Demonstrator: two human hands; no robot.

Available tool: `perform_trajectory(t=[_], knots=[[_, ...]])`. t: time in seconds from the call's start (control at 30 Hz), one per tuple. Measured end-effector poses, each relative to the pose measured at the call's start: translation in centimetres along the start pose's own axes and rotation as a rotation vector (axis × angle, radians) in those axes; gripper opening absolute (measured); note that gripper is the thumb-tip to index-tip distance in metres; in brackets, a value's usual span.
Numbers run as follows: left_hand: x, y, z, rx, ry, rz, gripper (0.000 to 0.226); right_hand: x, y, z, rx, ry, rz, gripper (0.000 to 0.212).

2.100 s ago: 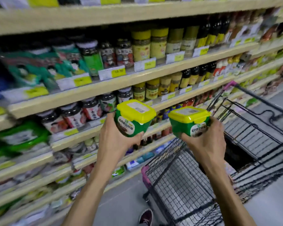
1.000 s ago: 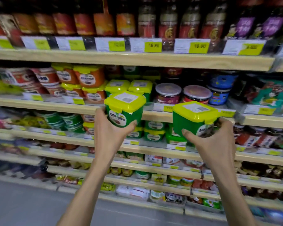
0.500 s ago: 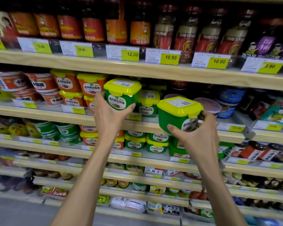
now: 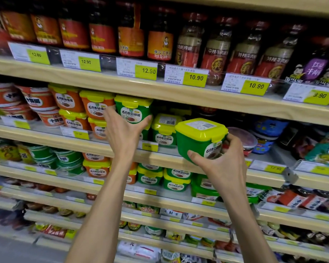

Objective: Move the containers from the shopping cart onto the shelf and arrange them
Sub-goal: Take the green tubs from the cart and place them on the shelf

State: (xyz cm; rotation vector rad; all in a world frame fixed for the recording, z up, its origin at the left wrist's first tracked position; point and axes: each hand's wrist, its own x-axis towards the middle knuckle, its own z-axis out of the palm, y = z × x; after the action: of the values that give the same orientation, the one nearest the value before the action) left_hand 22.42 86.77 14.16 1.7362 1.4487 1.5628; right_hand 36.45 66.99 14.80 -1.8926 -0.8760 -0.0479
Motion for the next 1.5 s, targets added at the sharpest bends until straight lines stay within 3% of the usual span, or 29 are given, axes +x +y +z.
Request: perform_trajectory(t=[0.5, 0.87, 1.2, 1.37, 1.5], knots=[[-0.4, -0.2, 1.0, 0.166, -0.017, 0.077, 0.097, 2.2, -1.3, 1.4, 0.042, 0.001, 0.016, 0.093], [-1.7, -3.1, -3.7, 0.129, -0.222, 0.178, 0.089, 2.9, -3.1, 4.7, 0.034, 0.096, 0.004, 0.097], [-4.0, -8.5, -9.8, 0.453, -0.548, 0.341, 0.060, 3.8, -6.3, 9.0, 0.018, 0.238, 0.065, 0.089], [-5.8, -10.6, -12.6, 0.509, -0.602, 0.377, 0.046, 3.5, -7.1, 11.6, -0.015, 0.294, 0.096, 0.095], [-6.9, -11.7, -14.3, 0.626, -0.702, 0.380, 0.047, 3.5, -7.2, 13.1, -0.040, 0.340, 0.105, 0.096]])
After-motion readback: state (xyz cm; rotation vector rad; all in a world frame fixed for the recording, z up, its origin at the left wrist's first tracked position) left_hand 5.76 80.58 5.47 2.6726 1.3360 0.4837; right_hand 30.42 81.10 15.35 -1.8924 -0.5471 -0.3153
